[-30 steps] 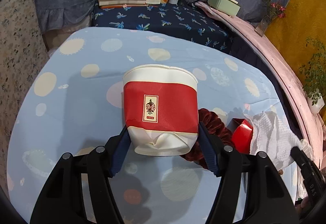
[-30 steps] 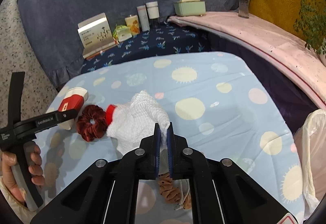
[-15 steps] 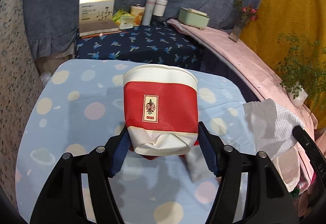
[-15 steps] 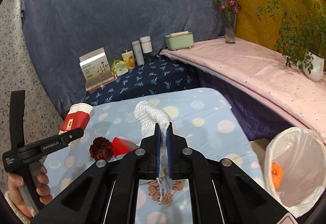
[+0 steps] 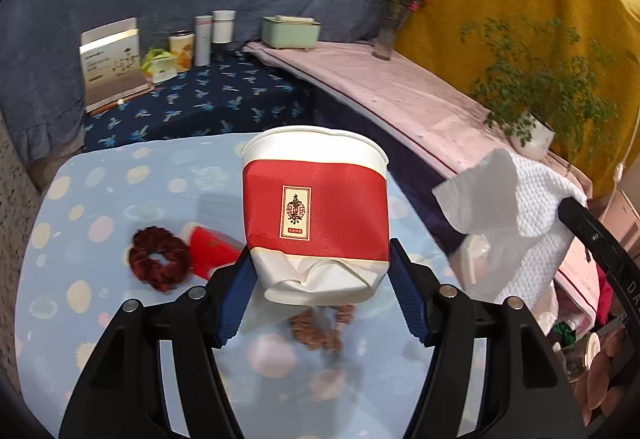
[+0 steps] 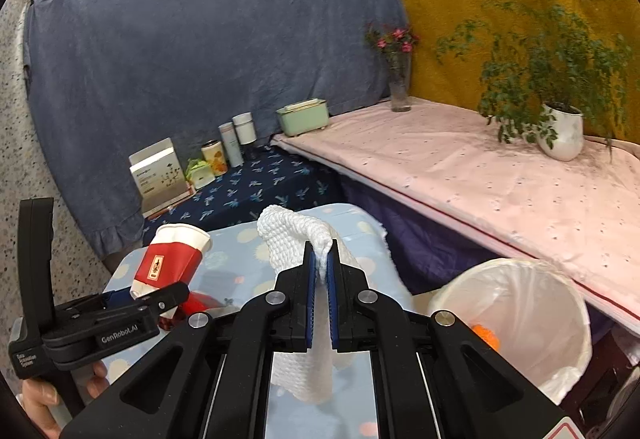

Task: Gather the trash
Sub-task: 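Carry the paper cup and tissue over the bin and open both tools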

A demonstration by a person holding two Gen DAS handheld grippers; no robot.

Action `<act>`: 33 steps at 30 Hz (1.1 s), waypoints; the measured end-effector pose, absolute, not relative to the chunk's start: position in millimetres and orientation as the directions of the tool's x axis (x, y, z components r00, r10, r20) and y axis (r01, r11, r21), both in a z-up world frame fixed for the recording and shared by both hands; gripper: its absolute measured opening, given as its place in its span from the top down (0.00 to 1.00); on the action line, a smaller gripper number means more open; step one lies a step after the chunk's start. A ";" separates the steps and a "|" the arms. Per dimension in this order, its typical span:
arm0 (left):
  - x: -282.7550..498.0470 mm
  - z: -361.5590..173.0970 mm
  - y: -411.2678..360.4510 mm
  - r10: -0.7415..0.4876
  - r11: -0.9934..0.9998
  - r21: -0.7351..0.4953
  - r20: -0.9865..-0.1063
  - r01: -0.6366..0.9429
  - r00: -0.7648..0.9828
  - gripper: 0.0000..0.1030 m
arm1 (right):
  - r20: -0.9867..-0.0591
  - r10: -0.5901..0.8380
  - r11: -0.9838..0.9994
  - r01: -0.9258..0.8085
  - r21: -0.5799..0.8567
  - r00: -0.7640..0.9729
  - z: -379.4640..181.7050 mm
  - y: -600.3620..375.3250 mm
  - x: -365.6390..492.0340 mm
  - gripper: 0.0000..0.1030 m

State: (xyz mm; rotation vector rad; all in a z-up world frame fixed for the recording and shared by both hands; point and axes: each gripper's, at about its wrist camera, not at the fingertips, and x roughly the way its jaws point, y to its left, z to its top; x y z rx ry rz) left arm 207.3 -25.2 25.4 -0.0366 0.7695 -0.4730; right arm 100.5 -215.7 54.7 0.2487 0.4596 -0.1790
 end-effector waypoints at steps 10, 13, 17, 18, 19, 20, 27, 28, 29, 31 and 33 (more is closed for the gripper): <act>175.0 24.2 -100.9 -0.490 0.842 -0.193 -0.666 0.505 0.562 0.41 | -0.456 -0.200 0.926 0.320 0.201 0.867 55.4 -273.4 69.9 0.95; 169.3 22.1 -117.1 -0.497 0.829 -0.182 -0.673 0.528 0.548 0.41 | -0.459 -0.218 0.915 0.344 0.211 0.861 51.6 -289.0 61.8 0.95; 162.3 19.6 -135.8 -0.505 0.815 -0.172 -0.679 0.554 0.533 0.41 | -0.466 -0.238 0.904 0.370 0.216 0.852 46.9 -303.5 54.2 0.95; 161.1 19.2 -139.4 -0.506 0.813 -0.168 -0.680 0.558 0.531 0.41 | -0.467 -0.243 0.900 0.377 0.217 0.850 46.0 -307.1 52.6 0.95; 159.5 18.8 -143.9 -0.507 0.809 -0.165 -0.681 0.564 0.528 0.41 | -0.468 -0.246 0.898 0.381 0.220 0.849 44.9 -310.8 50.0 0.95; 158.0 18.6 -148.3 -0.509 0.805 -0.161 -0.682 0.571 0.525 0.41 | -0.469 -0.249 0.895 0.386 0.223 0.847 43.7 -315.0 48.5 0.95; 149.6 14.9 -176.3 -0.526 0.775 -0.147 -0.690 0.615 0.497 0.41 | -0.478 -0.271 0.881 0.416 0.227 0.835 37.3 -334.3 41.1 0.95; 147.8 14.0 -181.1 -0.528 0.769 -0.144 -0.692 0.623 0.492 0.41 | -0.480 -0.273 0.878 0.420 0.229 0.834 36.4 -337.4 39.7 0.95; 146.2 13.3 -185.5 -0.532 0.763 -0.144 -0.693 0.630 0.486 0.41 | -0.480 -0.276 0.876 0.423 0.231 0.833 35.2 -340.1 38.0 0.95; 144.0 11.8 -193.6 -0.540 0.752 -0.148 -0.696 0.642 0.472 0.41 | -0.484 -0.281 0.872 0.431 0.232 0.829 32.6 -345.1 35.9 0.95; 142.5 9.2 -201.4 -0.545 0.742 -0.150 -0.701 0.653 0.459 0.41 | -0.488 -0.287 0.868 0.439 0.233 0.824 30.5 -350.2 34.1 0.95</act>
